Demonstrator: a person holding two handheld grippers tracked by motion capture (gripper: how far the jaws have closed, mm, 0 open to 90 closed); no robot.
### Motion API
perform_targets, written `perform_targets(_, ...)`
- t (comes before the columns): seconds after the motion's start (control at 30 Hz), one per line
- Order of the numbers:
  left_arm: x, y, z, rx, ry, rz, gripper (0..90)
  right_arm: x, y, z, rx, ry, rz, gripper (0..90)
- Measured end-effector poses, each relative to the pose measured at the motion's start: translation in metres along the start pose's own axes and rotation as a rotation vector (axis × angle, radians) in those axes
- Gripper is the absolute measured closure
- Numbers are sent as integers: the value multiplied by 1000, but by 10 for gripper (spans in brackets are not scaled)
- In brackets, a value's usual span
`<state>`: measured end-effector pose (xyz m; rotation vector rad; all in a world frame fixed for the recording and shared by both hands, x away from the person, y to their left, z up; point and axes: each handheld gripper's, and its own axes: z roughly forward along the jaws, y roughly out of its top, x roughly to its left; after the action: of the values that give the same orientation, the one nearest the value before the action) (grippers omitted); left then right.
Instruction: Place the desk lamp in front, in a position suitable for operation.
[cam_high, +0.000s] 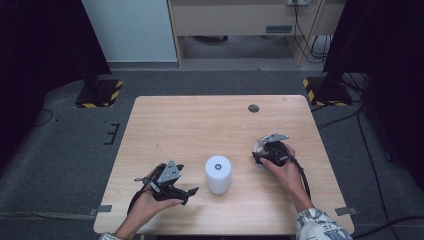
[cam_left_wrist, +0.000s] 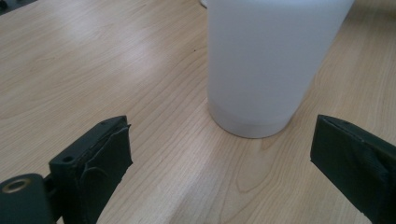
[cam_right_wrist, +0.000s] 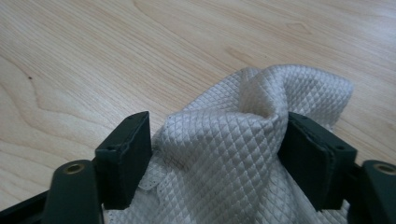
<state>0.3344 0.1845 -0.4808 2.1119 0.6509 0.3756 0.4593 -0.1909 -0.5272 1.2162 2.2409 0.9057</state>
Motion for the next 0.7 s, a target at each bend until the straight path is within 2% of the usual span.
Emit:
perform_targets(0.07,-1,0,2,3,-8,2,45,1,-1,0,13,-9,-17,281)
perform_targets(0.17,-2,0,3,8,-11,2,45,0,-3,2,13,1,-16,297)
perform_targets(0.2,-2,1,4,2,-15,4,45,-2,-4,2,10,21,5,304)
perform_targets(0.27,-3,2,5,-5,-21,7,45,-3,-6,2,-3,32,13,324)
perform_targets(0.37,-6,3,7,-15,-32,11,42,-7,-9,0,-25,32,15,451)
perform_targets(0.5,-9,5,12,-9,-48,13,41,-12,-10,-2,-23,19,13,626)
perform_targets(0.6,-12,7,16,-6,-63,19,39,-16,-11,-3,-29,27,20,703)
perform_targets(0.7,-16,9,19,-15,-74,15,38,-19,-11,-6,-41,58,57,760)
